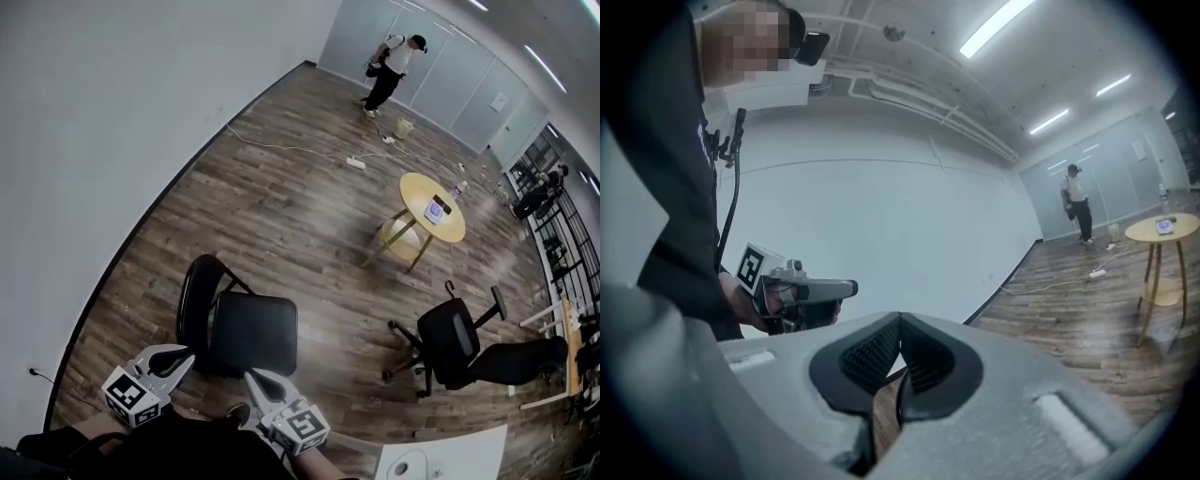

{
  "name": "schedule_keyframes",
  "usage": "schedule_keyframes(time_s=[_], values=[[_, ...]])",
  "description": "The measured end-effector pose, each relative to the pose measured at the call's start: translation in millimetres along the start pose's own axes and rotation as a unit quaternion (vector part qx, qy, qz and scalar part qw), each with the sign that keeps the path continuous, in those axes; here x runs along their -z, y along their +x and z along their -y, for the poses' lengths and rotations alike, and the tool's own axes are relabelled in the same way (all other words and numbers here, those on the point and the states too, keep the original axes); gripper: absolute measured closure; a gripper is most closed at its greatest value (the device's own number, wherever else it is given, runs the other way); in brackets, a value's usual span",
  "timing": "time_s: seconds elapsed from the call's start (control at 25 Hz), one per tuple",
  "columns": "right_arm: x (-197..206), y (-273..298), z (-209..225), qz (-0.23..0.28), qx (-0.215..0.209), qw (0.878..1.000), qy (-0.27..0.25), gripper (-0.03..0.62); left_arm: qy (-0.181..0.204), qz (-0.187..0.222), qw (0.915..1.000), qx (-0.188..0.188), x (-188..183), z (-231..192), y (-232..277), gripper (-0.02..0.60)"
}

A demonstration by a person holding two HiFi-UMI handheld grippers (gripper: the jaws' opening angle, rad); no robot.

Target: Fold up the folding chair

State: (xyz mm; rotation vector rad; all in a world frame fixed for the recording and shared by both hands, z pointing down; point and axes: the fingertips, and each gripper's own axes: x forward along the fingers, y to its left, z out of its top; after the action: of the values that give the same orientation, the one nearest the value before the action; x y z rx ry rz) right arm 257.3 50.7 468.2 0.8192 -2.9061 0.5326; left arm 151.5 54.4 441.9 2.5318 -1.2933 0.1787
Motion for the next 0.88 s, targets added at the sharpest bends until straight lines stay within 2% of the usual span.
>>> schedule_keyframes(time_s=[0.24,0.4,0.72,0.88], values=[[0.8,2.8,25.7,-0.002,-0.003,1.000,0.004,0.592,-0.018,-0.025,0.9990,-0.034,8.1,-14.8,9.6,0.505],[0.2,4.3,36.7,-0.008,0.012,1.000,0.003,0.592,-0.032,-0.037,0.9977,-0.047,17.8,-35.1,12.2,0.469],[-6.6,11.4,46.0,-0.021,0.063,0.998,0.002,0.592,-0.055,-0.093,0.9927,-0.052,48.0,-90.5,32.0,0.413],[-6.9,23.0,49.7,-0.033,0.096,0.995,0.006,0.592,-0.062,-0.121,0.9901,-0.035,60.2,-116.3,40.1,0.402]])
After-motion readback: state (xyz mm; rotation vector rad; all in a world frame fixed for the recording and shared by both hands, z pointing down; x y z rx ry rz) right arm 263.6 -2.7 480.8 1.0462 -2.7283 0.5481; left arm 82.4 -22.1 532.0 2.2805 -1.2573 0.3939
